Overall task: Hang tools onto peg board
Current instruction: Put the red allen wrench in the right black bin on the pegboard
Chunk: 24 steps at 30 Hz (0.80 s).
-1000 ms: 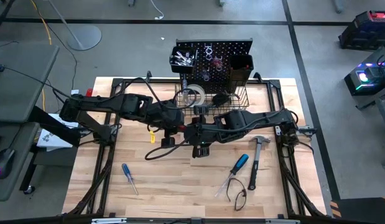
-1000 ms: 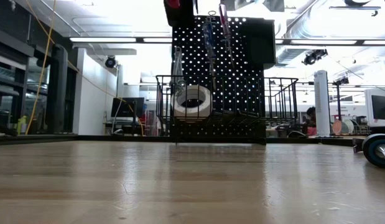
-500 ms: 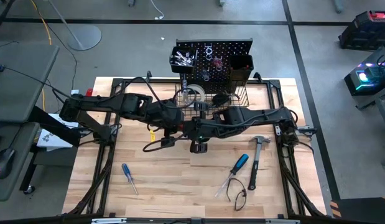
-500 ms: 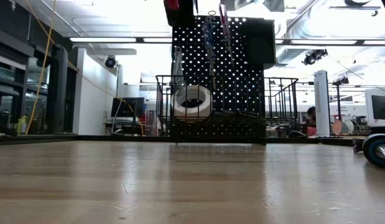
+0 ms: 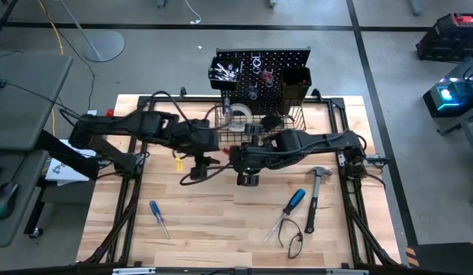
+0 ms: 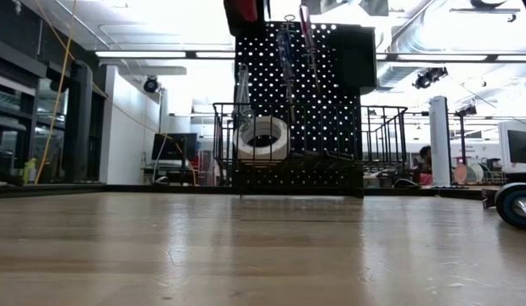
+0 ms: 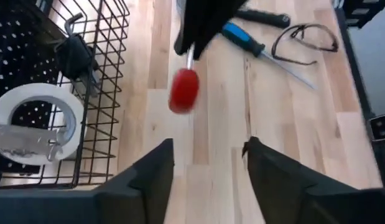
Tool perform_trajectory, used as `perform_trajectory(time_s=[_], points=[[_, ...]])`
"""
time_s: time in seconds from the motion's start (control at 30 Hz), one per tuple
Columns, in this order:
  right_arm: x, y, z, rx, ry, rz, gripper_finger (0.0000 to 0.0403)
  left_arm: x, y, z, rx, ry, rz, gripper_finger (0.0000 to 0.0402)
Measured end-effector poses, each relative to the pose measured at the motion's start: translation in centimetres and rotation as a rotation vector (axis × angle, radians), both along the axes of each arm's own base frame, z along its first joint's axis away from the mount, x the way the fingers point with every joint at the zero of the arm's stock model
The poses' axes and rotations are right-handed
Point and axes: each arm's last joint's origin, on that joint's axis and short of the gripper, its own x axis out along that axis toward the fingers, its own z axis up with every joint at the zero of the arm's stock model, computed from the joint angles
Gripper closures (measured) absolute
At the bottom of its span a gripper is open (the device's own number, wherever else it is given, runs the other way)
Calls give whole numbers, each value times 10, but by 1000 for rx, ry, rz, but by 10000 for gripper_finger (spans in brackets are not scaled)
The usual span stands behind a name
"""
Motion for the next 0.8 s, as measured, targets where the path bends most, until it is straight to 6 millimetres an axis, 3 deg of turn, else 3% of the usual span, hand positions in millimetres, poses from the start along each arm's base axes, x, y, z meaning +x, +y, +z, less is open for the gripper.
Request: perform_trajectory(time_s=[0.23,0.4,0.67,0.8], points=[[-20,-6,15,29,-27,-121,402,-31,5,17,3,-16,67,191],[-59,-16,48,-6,-172,-324,403,-50,7,23,-37,-170,116,193],[-129,-19,105,-161,-645,-638,403,-75,2,-5,-219,-451,174,193],[-149,-21,118,-323,-898,-816,403,-77,-2,-21,-295,-528,190,193]])
